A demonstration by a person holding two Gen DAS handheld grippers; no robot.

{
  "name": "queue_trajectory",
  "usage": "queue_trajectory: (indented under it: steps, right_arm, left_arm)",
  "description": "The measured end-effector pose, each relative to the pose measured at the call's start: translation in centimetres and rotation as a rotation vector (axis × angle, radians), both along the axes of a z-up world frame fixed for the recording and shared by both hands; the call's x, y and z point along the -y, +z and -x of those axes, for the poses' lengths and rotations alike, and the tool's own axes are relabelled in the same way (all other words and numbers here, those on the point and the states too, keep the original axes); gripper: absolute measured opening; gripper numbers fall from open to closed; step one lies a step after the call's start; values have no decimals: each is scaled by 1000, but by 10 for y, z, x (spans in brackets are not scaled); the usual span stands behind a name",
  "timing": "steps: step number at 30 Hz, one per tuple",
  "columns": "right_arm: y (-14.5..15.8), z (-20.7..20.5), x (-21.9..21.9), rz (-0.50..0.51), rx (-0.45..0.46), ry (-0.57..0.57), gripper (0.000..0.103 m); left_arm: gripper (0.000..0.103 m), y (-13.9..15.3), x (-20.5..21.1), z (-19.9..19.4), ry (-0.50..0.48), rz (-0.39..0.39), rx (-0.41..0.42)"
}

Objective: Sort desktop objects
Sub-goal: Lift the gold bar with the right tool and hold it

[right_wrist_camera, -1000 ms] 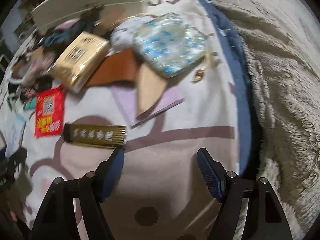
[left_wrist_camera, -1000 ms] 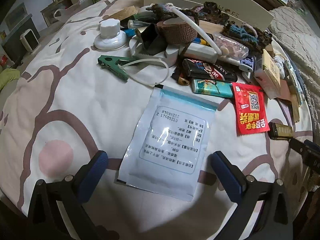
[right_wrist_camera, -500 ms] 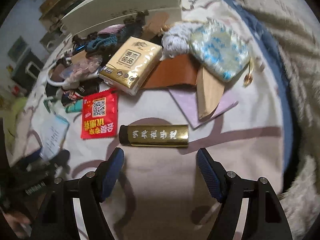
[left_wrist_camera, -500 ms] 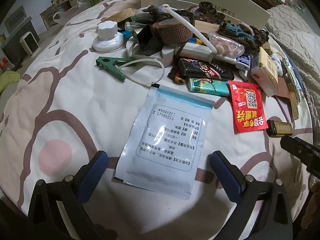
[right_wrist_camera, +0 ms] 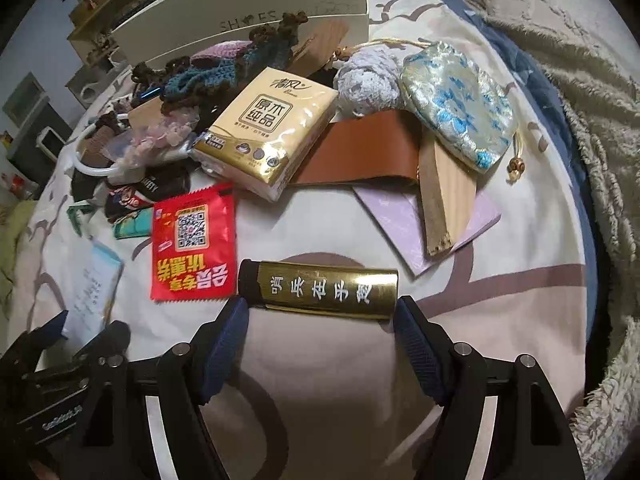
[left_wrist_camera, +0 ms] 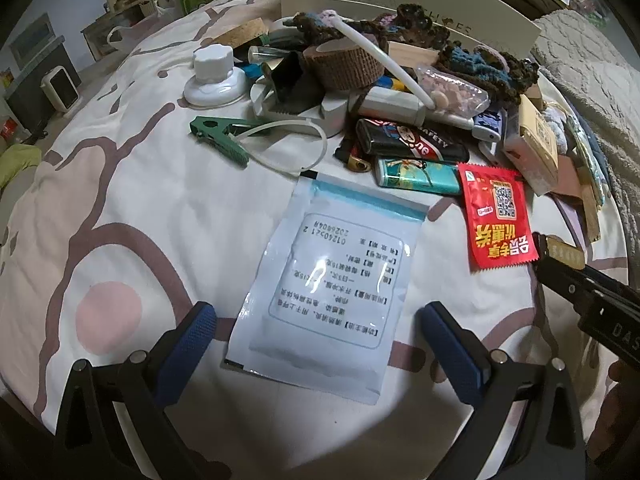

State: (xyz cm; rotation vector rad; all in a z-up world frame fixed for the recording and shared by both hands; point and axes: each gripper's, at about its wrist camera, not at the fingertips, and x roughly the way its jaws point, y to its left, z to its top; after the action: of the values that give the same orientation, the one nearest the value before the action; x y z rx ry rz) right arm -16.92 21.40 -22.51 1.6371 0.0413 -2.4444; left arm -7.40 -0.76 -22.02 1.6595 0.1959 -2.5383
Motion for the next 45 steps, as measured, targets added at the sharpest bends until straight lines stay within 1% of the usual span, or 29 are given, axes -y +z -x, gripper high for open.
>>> queue_trajectory:
  steps: [2,6,8,9,10,15,17,18,22,23,25,26,27,36,38,39,41,42,44,45]
  right_arm:
    - [-5,3,15,-3,-1,-6,81]
    - [-6,3,18,32,10,-29,87]
    - [-5,1,4,55,17,-49,89]
    - [-5,2,5,63,18,-65,89]
    - [-6,0,6,65,17,-79,89]
    - [-9,6,7,93,15,-175,89]
    - [-10,7,10,83,8,-184,89]
    - [-10,7,13,69,2,-177,89]
    - [-11,4,22,25,-22,-158,89]
    - [-10,4,23,22,-24,-159,87]
    - [-9,4,25,12,-29,-164,82]
    - [-9,4,25,13,-30,-161,81]
    - [-8,4,26,15,-29,-157,81]
    - [-5,5,39,6,-33,-114,81]
    - [-5,5,44,10,-25,-72,81]
    - [-4,4,49,4,-20,-26,81]
    - [-3,0,60,-36,-18,78,81]
    - [-3,-2,62,-55,-23,104,81]
    - [-1,-5,62,-71,-30,112,81]
    - [1,-5,61,-65,-22,108,81]
  left_arm:
    - [102,1,2,-1,0,0,-2]
    - [100,3,5,-1,1,2,-6]
    - [100,3,5,-1,-1,5,-6]
    - [100,2,-7,10,-1,7,-6]
    - [100,4,-29,34,-1,8,-5]
    - [100,5,-31,36,-2,9,-6]
    - [100,6,-35,33,-2,10,-6]
    - [100,6,-33,28,-1,11,-6]
    - [100,6,-35,27,2,11,-12]
    - [100,6,-36,27,2,10,-13]
    - [100,5,-42,7,3,6,-16]
    - [99,4,-42,8,5,5,-17]
    - [98,-1,-46,17,7,7,-19]
    - [86,3,-48,16,12,1,-39]
    - [84,3,-48,16,12,-2,-42]
    - [84,4,-48,16,12,-4,-42]
    - [84,4,-49,16,13,-8,-42]
    - [84,4,-49,17,12,-9,-42]
    - [84,3,-37,27,8,-8,-40]
    - [84,2,-28,39,6,-8,-38]
